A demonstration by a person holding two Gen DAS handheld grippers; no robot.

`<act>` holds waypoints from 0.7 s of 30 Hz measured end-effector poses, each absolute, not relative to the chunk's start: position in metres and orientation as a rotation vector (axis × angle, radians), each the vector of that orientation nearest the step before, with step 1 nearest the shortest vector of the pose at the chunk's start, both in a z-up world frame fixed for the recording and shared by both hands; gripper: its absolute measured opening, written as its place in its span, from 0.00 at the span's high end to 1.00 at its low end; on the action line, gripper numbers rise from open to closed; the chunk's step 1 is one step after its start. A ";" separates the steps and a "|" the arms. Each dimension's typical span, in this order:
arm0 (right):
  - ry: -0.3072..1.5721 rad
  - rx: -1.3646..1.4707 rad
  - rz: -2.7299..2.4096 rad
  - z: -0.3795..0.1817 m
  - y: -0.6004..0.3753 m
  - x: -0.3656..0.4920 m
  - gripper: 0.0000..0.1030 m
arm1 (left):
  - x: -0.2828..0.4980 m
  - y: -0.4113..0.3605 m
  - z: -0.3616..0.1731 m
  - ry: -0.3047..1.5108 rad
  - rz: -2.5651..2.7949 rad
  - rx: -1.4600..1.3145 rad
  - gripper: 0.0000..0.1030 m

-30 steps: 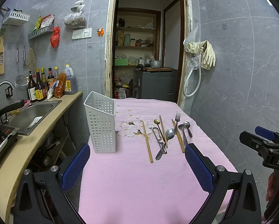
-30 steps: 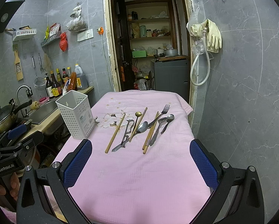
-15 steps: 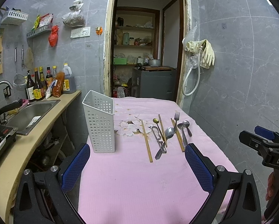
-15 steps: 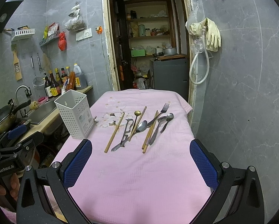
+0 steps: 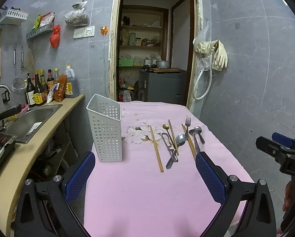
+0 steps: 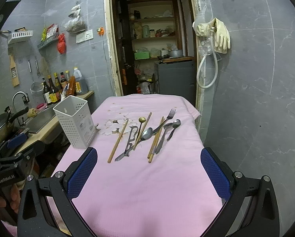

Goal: Organize utensils

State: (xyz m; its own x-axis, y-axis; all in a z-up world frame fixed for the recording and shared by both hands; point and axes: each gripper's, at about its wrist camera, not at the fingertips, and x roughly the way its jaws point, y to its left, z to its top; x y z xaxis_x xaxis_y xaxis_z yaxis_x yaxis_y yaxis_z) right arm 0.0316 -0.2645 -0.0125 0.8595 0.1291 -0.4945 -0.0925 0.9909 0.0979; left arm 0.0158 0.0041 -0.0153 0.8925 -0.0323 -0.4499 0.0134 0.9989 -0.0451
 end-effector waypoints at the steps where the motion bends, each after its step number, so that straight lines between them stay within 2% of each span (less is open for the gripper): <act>1: 0.521 0.075 0.106 -0.012 -0.265 0.033 0.01 | 0.019 0.007 -0.014 0.469 -0.026 -0.043 0.01; 21: 0.453 0.055 -0.021 0.010 -0.278 0.083 0.01 | 0.100 -0.009 0.007 0.400 -0.133 -0.049 0.01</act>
State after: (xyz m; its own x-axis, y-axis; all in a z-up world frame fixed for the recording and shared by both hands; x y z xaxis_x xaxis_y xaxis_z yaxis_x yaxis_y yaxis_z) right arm 0.0825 -0.2783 0.0102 0.8989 -0.0085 -0.4380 0.0330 0.9983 0.0483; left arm 0.1003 -0.0087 0.0071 0.9127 -0.1384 -0.3845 0.1193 0.9902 -0.0733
